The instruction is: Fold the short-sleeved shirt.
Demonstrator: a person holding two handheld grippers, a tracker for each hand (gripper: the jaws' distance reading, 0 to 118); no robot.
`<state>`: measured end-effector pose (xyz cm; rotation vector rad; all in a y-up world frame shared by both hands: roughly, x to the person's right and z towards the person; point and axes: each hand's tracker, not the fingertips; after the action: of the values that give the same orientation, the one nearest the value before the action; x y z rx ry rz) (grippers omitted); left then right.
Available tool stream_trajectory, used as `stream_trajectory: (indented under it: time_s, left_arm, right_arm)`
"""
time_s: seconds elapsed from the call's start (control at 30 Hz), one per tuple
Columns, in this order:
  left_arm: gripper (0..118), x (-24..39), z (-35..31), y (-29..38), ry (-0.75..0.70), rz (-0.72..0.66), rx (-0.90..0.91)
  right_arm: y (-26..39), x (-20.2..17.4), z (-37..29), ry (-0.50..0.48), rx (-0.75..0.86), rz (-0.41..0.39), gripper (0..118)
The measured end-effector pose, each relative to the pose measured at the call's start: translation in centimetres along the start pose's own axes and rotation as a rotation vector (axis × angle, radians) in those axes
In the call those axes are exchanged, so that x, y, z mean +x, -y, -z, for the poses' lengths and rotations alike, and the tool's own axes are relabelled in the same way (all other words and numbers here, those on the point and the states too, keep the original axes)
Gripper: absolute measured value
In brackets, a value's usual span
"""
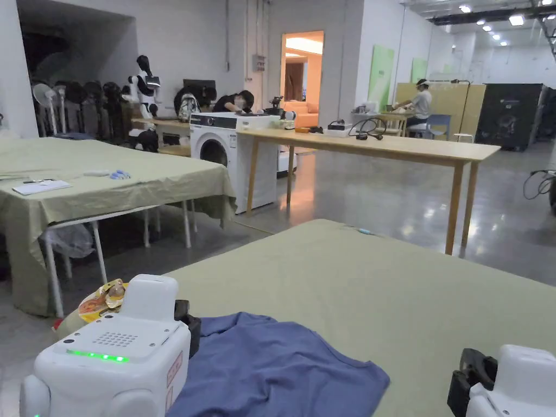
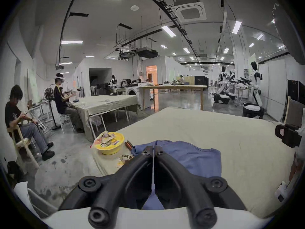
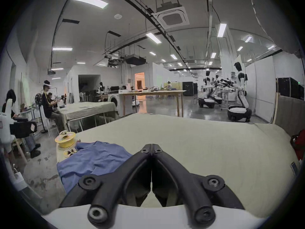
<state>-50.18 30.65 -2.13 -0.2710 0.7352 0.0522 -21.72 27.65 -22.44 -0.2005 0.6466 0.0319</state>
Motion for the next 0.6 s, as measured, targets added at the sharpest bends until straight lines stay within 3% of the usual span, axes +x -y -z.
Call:
stream_trajectory:
  time_s: [0.23,0.6]
  left_arm:
    - [0,1.3,3.5,1.0,0.046,0.021,-0.062]
    - [0,7.0,17.8,7.3,0.278,0.039,-0.476]
  right_arm:
    - [0.6,0.1,1.0,0.006,-0.03,-0.013,1]
    - [4.4,2.2,1.6,0.055,-0.144,-0.075,1]
